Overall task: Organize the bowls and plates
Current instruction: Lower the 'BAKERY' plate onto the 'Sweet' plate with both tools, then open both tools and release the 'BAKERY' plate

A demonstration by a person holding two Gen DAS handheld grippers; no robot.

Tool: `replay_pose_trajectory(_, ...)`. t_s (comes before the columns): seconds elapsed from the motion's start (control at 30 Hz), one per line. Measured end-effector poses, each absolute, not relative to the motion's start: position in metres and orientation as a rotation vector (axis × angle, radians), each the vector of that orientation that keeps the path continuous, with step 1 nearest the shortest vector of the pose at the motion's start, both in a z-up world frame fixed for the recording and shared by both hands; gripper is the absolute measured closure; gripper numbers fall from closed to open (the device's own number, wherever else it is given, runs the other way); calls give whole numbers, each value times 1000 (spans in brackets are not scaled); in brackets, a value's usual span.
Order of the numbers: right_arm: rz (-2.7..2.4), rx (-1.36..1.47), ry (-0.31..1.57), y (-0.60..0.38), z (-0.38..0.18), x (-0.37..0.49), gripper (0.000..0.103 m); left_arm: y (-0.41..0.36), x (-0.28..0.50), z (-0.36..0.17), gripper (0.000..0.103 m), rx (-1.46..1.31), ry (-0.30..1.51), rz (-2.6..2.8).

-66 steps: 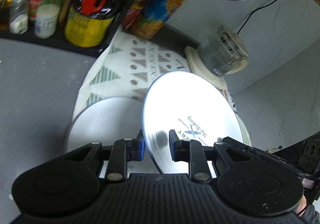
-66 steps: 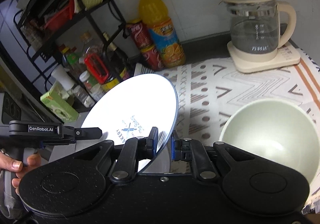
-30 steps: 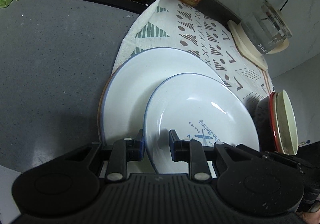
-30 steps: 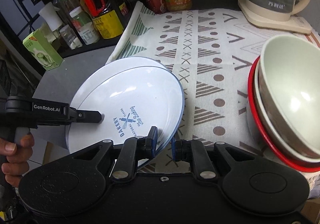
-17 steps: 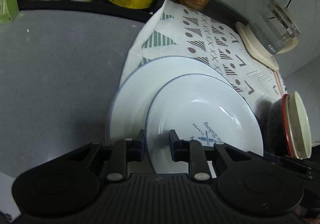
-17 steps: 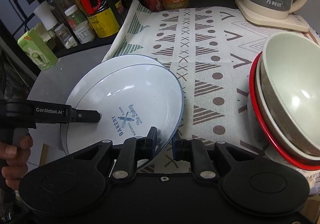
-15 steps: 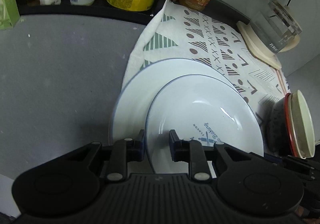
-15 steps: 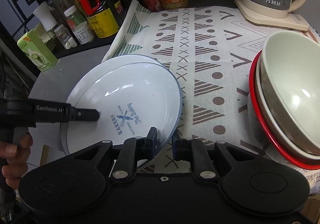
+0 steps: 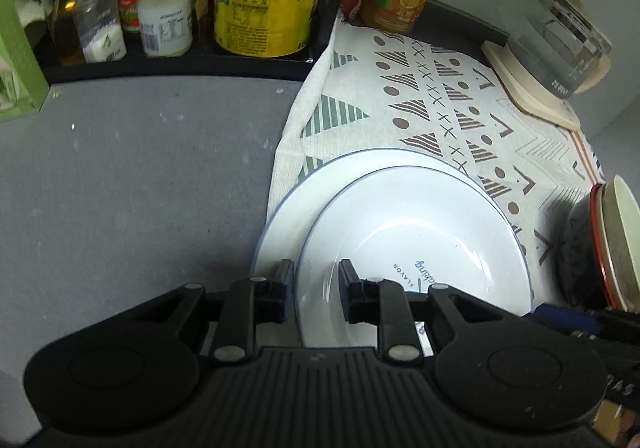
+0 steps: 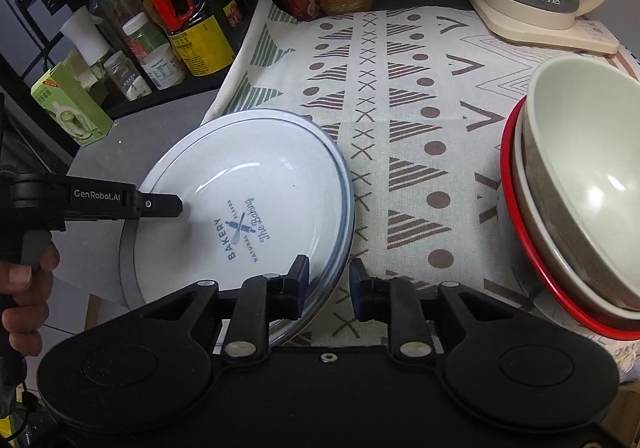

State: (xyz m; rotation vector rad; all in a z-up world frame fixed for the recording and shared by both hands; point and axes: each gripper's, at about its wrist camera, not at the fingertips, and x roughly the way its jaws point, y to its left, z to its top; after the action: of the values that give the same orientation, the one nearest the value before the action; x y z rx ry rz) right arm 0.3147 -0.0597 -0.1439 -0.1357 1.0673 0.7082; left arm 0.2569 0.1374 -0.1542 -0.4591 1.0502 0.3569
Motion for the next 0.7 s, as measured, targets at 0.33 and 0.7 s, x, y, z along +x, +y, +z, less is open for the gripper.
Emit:
replay_pose_trajectory(0.33, 717, -115, 1034, -54, -132, 318, 56, 136, 263, -143, 62, -489, 1068, 373)
replay_pose_trajectory(0.7, 705, -91, 955, -73, -100, 324, 34, 133, 266, -119, 21, -532, 1020, 369)
